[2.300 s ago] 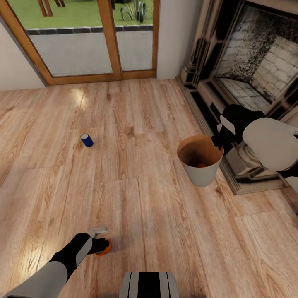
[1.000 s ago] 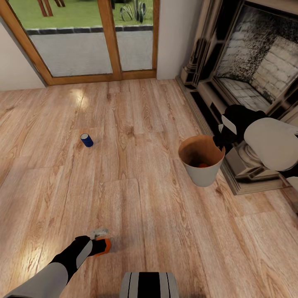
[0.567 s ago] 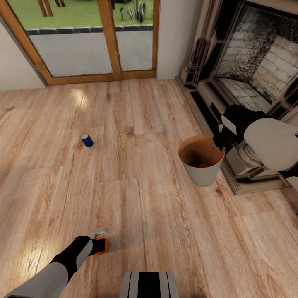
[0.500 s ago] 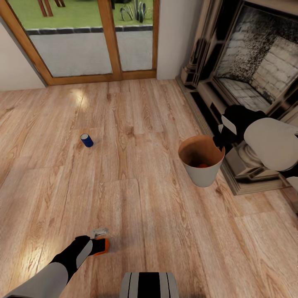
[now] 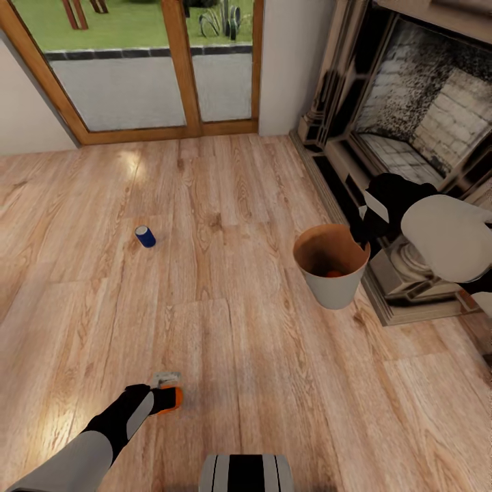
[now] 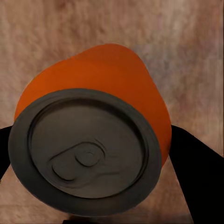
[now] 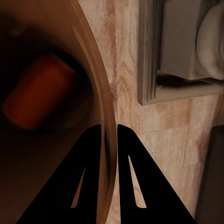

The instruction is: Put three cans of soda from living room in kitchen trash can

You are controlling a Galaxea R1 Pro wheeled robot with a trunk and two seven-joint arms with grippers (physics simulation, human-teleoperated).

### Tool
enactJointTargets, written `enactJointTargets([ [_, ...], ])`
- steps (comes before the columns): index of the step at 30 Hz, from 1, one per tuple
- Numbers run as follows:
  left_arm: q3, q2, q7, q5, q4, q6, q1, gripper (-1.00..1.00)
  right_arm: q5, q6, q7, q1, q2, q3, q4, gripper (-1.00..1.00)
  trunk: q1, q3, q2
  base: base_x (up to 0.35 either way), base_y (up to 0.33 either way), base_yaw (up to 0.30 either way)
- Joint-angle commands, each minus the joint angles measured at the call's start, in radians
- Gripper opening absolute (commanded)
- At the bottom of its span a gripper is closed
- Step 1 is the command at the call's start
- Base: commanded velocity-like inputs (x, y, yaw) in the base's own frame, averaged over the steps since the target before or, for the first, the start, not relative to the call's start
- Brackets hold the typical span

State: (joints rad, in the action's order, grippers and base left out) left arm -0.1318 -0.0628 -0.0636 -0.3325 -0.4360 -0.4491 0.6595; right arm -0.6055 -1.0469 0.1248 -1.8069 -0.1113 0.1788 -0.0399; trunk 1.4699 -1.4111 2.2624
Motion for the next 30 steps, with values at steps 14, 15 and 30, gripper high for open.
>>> enactJointTargets([
  [14,0.005,-0.006,-0.001,-0.009,-0.725,-0.455,-0.14,-1.0,0.006,0.0,0.002,0.004,0.054,0.004,0.002,-1.0,-0.054,0.044,-0.098,0.0,0.0,0.0],
  [15,0.006,-0.007,-0.001,-0.01,-0.805,-0.515,-0.156,-1.0,0.006,0.0,0.001,0.006,0.056,0.005,0.002,-1.0,-0.058,0.047,-0.105,0.0,0.0,0.0],
  [30,0.014,-0.032,-0.002,-0.116,-1.028,-0.598,-0.184,-1.0,0.003,0.0,-0.003,0.084,0.071,0.003,0.028,-1.0,-0.115,0.094,-0.21,0.0,0.0,0.0],
])
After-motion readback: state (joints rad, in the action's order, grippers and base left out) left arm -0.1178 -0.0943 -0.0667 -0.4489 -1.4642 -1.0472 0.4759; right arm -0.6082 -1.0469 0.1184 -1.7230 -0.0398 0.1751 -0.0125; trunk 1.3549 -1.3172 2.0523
